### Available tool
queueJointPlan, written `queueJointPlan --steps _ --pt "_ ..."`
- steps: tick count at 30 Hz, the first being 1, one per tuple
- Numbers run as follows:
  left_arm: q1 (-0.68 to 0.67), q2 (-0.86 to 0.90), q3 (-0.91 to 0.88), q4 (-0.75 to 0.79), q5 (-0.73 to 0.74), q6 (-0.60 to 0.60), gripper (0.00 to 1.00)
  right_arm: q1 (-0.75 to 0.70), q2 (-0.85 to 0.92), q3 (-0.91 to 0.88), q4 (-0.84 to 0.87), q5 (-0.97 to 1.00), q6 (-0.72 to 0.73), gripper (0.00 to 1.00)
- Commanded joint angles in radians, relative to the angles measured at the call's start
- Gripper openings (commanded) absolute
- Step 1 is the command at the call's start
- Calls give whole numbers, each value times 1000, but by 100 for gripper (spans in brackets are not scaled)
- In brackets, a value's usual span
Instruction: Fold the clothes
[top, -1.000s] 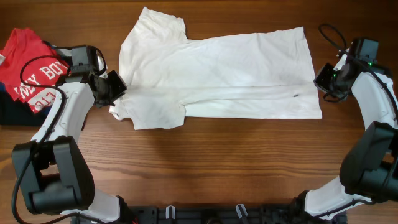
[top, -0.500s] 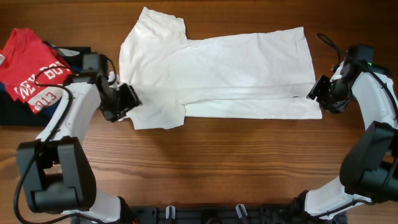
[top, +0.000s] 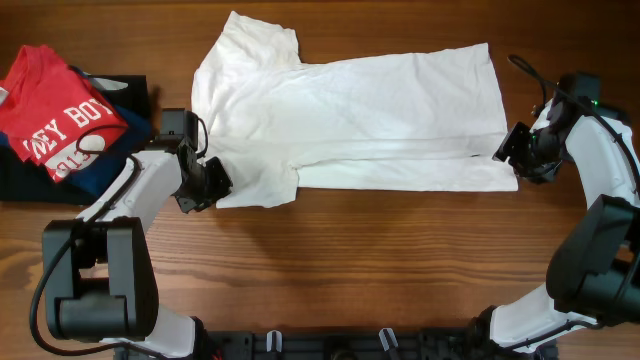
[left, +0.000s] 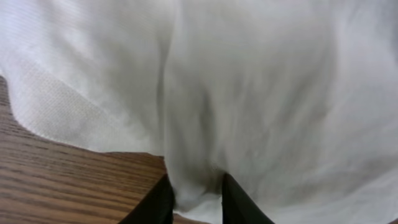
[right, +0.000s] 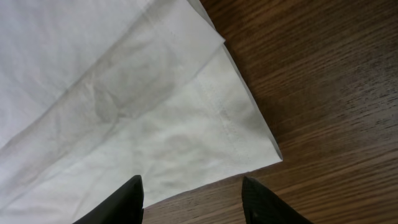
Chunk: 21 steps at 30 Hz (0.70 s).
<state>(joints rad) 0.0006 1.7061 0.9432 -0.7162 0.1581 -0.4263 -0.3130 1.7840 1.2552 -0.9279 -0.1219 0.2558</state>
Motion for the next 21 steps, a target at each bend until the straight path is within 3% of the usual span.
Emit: queueJointPlan --steps 1,11,15,21 --pt "-5 -19 -26 6 20 -8 7 1 26 -4 -1 18 -20 51" --pt "-3 -150 54 68 246 112 4 1 26 -4 3 18 -21 51" --pt "-3 -192 58 243 236 94 4 1 26 -4 6 18 -20 51" --pt "-3 -180 58 335 108 -9 5 1 26 -4 9 18 -21 51"
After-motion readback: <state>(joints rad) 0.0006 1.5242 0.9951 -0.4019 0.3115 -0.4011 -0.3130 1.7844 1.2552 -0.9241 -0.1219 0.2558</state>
